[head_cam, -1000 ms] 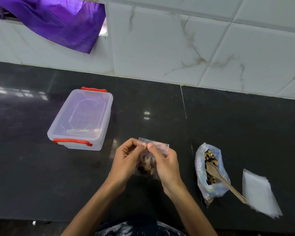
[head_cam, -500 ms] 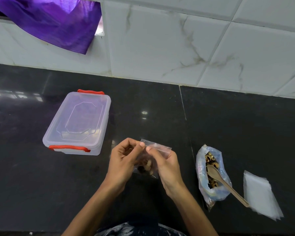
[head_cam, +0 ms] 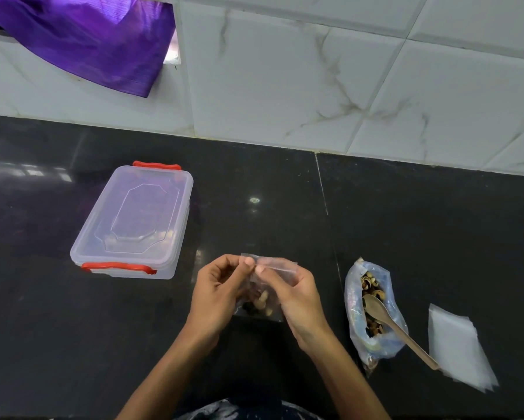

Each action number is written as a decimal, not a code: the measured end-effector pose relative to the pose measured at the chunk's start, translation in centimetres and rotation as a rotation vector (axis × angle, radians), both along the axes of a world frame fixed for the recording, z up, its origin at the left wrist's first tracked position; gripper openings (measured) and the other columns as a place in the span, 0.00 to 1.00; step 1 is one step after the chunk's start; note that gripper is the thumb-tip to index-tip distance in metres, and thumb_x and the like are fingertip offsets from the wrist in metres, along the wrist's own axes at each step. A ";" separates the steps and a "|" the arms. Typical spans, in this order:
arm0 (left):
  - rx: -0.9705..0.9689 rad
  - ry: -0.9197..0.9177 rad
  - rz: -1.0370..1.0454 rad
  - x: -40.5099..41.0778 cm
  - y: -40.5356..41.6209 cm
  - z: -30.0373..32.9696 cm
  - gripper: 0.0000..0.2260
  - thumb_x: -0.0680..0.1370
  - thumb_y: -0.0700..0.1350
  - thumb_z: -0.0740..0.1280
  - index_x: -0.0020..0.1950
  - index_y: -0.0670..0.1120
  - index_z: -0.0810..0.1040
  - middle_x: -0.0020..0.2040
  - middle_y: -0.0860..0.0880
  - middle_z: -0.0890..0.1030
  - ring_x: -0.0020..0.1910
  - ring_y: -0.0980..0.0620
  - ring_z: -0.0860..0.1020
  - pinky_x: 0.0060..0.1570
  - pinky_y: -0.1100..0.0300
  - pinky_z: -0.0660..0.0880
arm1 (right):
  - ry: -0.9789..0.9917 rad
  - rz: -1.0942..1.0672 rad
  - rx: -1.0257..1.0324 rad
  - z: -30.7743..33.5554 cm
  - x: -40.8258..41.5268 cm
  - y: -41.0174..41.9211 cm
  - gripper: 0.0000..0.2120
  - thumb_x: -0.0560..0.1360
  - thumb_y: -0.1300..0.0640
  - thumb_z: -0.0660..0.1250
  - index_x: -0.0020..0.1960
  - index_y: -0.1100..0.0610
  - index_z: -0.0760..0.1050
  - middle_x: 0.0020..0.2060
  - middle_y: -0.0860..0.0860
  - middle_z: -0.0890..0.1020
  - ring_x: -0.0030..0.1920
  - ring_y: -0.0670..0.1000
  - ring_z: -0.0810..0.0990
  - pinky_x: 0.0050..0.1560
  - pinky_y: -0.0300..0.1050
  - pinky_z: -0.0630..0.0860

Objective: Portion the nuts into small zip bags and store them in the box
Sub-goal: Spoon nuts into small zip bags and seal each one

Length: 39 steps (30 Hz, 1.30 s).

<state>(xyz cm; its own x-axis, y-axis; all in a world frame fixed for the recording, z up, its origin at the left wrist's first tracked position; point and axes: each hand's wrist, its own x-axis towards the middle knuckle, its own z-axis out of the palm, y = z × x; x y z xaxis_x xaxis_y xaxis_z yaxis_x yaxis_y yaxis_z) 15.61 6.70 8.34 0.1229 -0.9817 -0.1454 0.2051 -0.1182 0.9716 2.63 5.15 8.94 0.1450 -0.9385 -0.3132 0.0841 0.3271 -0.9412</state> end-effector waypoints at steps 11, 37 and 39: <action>-0.026 -0.011 -0.063 -1.4 0.0 0.1 0.12 0.72 0.49 0.67 0.47 0.41 0.79 0.41 0.44 0.84 0.41 0.46 0.84 0.42 0.56 0.81 | 0.072 -0.036 -0.117 -0.5 -1.6 0.0 0.10 0.77 0.56 0.64 0.53 0.60 0.79 0.43 0.54 0.85 0.46 0.49 0.84 0.47 0.40 0.80; 0.007 0.007 -0.099 -1.3 0.0 0.2 0.11 0.74 0.46 0.66 0.50 0.40 0.79 0.43 0.43 0.85 0.41 0.46 0.84 0.38 0.59 0.80 | 0.032 -0.157 -0.111 -0.7 -1.1 0.2 0.06 0.77 0.58 0.64 0.43 0.58 0.78 0.39 0.52 0.83 0.42 0.50 0.83 0.41 0.42 0.80; 0.002 0.010 -0.109 -1.4 0.1 0.3 0.12 0.72 0.46 0.67 0.50 0.40 0.79 0.42 0.42 0.85 0.41 0.45 0.84 0.38 0.58 0.81 | 0.026 -0.147 -0.103 -0.7 -1.0 0.2 0.06 0.77 0.58 0.64 0.43 0.59 0.78 0.39 0.52 0.83 0.42 0.50 0.83 0.39 0.40 0.79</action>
